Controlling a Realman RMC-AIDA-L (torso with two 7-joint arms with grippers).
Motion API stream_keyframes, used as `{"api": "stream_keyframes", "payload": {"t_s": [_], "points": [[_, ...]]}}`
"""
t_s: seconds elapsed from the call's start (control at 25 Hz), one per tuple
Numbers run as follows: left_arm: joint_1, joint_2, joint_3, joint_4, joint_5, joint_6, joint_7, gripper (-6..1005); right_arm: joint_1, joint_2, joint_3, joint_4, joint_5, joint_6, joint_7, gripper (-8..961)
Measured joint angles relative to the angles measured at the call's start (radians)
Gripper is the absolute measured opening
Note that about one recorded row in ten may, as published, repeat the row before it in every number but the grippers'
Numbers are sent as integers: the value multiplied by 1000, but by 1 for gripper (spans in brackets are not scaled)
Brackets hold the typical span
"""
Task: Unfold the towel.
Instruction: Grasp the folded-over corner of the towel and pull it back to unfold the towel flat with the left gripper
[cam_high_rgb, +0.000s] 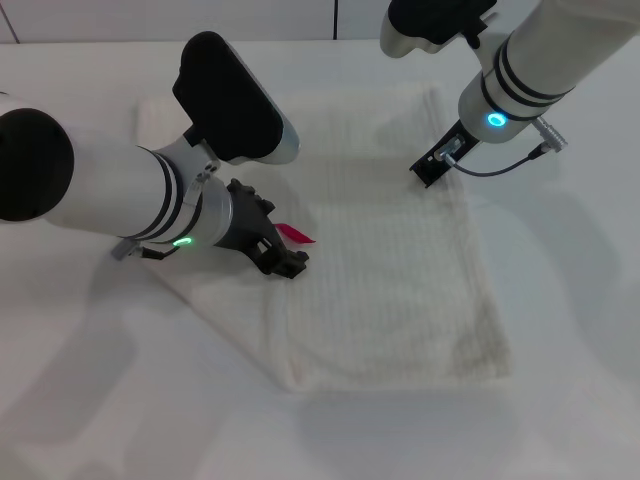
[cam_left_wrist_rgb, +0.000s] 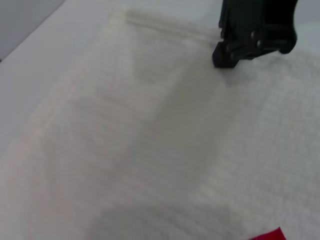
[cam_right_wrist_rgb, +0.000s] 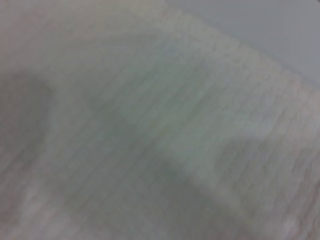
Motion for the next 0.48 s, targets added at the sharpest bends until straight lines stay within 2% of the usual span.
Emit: {"api": "stream_keyframes", "payload": {"t_s": [0.24, 0.48], "points": [[-8, 3, -4, -4, 9, -30, -16, 778, -2, 0, 0, 0, 0, -6, 0, 0], [-11, 4, -4, -8, 11, -53, -18, 632, -2, 0, 0, -3, 0, -8, 0, 0]]}}
